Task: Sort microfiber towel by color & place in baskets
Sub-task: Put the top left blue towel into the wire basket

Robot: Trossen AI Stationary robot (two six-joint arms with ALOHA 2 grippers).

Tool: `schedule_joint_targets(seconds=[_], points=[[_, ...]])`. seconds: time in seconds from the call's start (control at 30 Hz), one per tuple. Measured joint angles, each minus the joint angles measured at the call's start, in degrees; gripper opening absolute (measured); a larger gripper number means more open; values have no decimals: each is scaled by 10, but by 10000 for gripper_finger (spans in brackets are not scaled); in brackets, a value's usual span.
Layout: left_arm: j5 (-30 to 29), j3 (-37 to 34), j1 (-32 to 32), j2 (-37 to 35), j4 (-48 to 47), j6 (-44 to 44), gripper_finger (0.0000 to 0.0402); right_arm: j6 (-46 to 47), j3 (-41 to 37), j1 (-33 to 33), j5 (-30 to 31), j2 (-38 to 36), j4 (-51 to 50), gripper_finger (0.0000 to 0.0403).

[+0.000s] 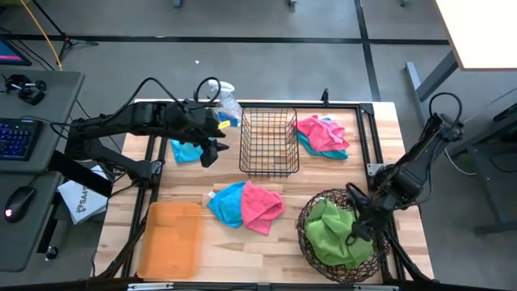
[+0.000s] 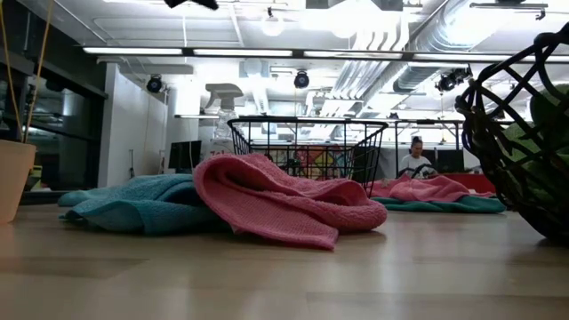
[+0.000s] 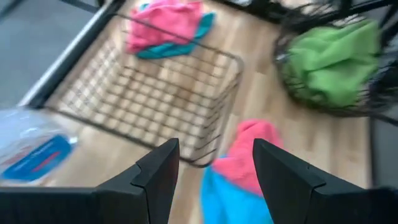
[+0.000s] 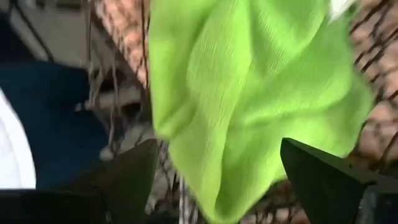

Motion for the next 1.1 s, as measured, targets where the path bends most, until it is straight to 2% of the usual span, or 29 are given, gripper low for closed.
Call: schedule_joint_targets(seconds=[0.1, 0.2, 0.23, 0.3, 0.37, 0.53, 0.6, 0.73, 0.9, 1.1], points=[[-55, 0, 0, 0, -57, 1, 193, -24, 2, -19, 50, 0, -3, 332], [-141, -11, 9, 1, -137, -57, 193, -47, 3, -39, 108, 0, -1, 328], [-150, -25, 18, 1, -160, -83, 193, -54, 3, -47, 126, 0, -1, 327], [-143, -73, 47, -4, -190, -124, 193, -68, 3, -62, 156, 0, 0, 326], [-111, -139, 82, -15, -187, -148, 193, -89, 3, -78, 176, 0, 5, 326], [10, -310, 193, -23, -92, -152, 193, -160, 3, -121, 206, 0, 43, 326], [22, -348, 230, -16, -56, -160, 193, -192, 3, -140, 214, 0, 64, 326], [2, -385, 281, 13, -22, -156, 193, -253, 3, -178, 214, 0, 99, 326], [-76, -394, 308, 48, 7, -134, 193, -300, 3, -214, 213, 0, 129, 326], [-46, -402, 328, 95, 70, -116, 193, -323, 3, -237, 200, 0, 142, 326]])
